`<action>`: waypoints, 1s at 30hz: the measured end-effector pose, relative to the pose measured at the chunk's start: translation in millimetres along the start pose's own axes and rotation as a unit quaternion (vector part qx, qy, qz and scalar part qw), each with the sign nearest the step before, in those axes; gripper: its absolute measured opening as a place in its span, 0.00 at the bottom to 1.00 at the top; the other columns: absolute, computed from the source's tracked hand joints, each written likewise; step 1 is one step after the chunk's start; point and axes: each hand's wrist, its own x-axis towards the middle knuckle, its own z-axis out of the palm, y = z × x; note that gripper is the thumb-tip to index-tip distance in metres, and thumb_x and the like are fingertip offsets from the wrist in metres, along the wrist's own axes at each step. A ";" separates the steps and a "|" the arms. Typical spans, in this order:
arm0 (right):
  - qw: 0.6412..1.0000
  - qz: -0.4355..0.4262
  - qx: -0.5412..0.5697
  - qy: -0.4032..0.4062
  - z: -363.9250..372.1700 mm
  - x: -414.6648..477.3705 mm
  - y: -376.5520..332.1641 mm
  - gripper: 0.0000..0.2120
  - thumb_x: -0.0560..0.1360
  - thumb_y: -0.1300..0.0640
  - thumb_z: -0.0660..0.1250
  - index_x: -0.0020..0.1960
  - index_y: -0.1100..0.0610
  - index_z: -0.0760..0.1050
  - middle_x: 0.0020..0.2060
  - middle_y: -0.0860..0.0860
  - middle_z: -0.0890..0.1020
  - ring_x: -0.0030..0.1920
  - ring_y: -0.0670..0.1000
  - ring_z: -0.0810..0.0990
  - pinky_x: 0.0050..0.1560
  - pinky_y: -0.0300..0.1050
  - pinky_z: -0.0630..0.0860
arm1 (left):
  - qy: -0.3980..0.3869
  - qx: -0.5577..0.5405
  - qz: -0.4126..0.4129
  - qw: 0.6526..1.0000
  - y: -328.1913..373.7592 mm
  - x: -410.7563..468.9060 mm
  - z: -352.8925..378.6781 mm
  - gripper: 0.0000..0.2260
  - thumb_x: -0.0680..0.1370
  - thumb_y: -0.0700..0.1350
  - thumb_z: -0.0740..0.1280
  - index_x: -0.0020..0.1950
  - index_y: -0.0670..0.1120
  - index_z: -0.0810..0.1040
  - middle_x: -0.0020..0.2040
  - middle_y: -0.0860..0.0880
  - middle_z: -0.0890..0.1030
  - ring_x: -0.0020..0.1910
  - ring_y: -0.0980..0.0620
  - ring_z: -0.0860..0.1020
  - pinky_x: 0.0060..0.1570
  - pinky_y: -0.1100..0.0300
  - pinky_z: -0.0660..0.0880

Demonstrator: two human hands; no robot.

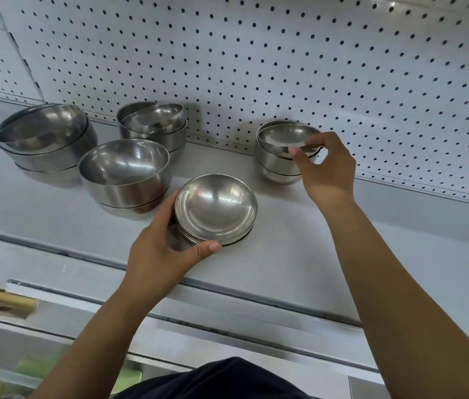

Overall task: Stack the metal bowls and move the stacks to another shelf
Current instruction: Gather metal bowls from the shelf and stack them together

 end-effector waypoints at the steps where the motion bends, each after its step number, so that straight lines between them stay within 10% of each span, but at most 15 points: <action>1: 1.000 0.002 0.001 0.001 -0.2 0.5 -0.3 0.11 0.76 0.51 0.75 0.54 0.52 0.77 0.44 0.37 0.79 0.52 0.42 0.77 0.50 0.22 0.66 | 0.001 -0.004 0.001 1.000 0.7 -0.5 -0.2 0.40 0.61 0.69 0.75 0.71 0.75 0.63 0.63 0.75 0.75 0.63 0.75 0.72 0.62 0.63 0.71; 10: 0.991 -0.086 0.080 0.067 0.8 -33.0 -10.3 0.10 0.75 0.51 0.76 0.49 0.44 0.74 0.44 0.37 0.79 0.49 0.39 0.77 0.56 0.27 0.67 | 0.008 -0.040 -0.001 0.999 5.4 0.7 1.6 0.36 0.62 0.66 0.76 0.67 0.76 0.67 0.64 0.72 0.76 0.64 0.70 0.73 0.61 0.66 0.71; 17: 0.977 -0.085 0.184 -0.062 -1.3 -71.3 -25.7 0.11 0.74 0.54 0.78 0.51 0.45 0.78 0.54 0.42 0.84 0.62 0.46 0.81 0.70 0.47 0.73 | 0.009 -0.058 -0.009 0.998 6.2 -1.6 1.9 0.38 0.62 0.63 0.78 0.70 0.72 0.68 0.65 0.69 0.77 0.65 0.69 0.74 0.63 0.64 0.71; 30: 0.953 -0.043 0.209 -0.214 6.3 -123.6 -18.9 0.13 0.70 0.45 0.76 0.52 0.45 0.80 0.67 0.46 0.81 0.73 0.40 0.72 0.75 0.47 0.69 | -0.033 -0.029 -0.015 0.999 -4.4 -0.3 -7.1 0.38 0.71 0.60 0.77 0.78 0.56 0.67 0.70 0.61 0.77 0.72 0.61 0.72 0.73 0.52 0.70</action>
